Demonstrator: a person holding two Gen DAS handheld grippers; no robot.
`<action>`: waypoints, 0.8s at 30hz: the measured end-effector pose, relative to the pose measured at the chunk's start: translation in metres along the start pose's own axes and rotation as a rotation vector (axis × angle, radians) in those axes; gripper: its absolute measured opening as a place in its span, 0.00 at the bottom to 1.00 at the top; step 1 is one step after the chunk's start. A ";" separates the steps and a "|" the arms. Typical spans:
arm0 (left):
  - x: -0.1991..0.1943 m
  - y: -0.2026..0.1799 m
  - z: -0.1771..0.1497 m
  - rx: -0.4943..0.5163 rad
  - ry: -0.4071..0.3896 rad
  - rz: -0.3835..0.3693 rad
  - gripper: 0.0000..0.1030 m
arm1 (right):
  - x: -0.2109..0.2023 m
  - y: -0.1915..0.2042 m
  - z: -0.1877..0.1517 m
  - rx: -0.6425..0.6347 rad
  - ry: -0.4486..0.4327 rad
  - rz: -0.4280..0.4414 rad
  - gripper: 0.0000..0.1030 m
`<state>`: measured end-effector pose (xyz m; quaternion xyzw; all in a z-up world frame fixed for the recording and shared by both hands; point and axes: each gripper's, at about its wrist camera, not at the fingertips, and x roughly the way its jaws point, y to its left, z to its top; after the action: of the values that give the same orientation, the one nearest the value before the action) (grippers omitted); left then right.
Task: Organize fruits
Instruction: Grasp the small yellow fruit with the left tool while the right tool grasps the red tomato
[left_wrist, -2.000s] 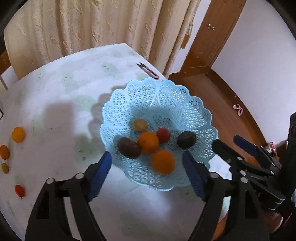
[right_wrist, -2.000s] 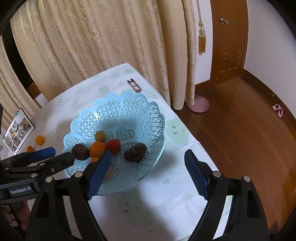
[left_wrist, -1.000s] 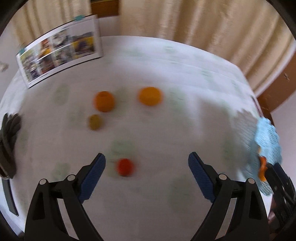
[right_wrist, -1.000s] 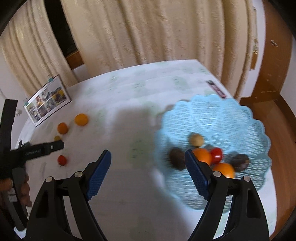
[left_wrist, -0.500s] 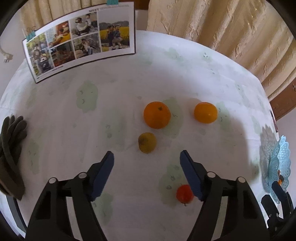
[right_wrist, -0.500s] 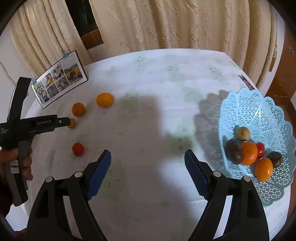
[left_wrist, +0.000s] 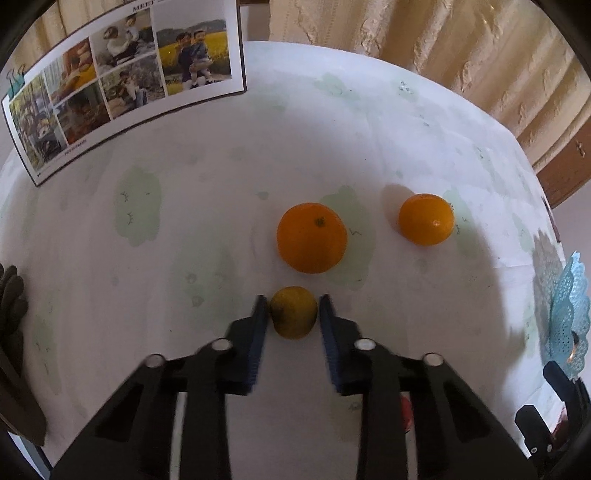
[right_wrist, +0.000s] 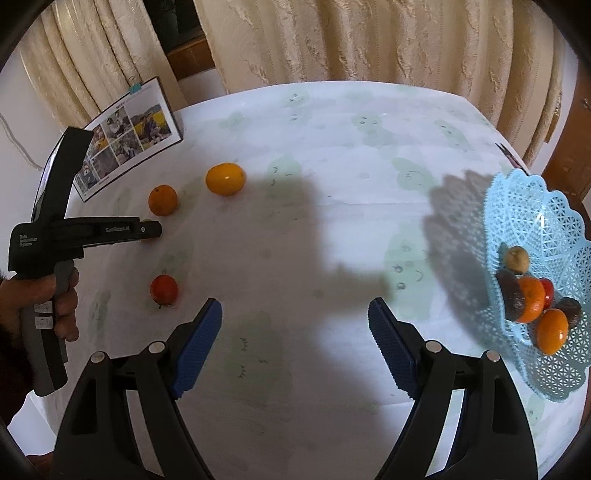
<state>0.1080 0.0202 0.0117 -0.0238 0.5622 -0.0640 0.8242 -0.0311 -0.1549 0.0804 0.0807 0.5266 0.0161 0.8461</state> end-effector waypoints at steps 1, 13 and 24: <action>-0.001 0.002 0.000 -0.003 0.000 -0.007 0.24 | 0.001 0.003 0.001 -0.004 0.001 0.004 0.80; -0.035 0.025 -0.006 -0.033 -0.038 -0.012 0.24 | 0.027 0.066 0.016 -0.129 0.021 0.121 0.80; -0.049 0.038 -0.014 -0.042 -0.040 0.004 0.24 | 0.063 0.111 0.019 -0.224 0.078 0.181 0.59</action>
<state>0.0804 0.0648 0.0471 -0.0411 0.5468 -0.0501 0.8348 0.0206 -0.0405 0.0500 0.0321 0.5444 0.1541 0.8239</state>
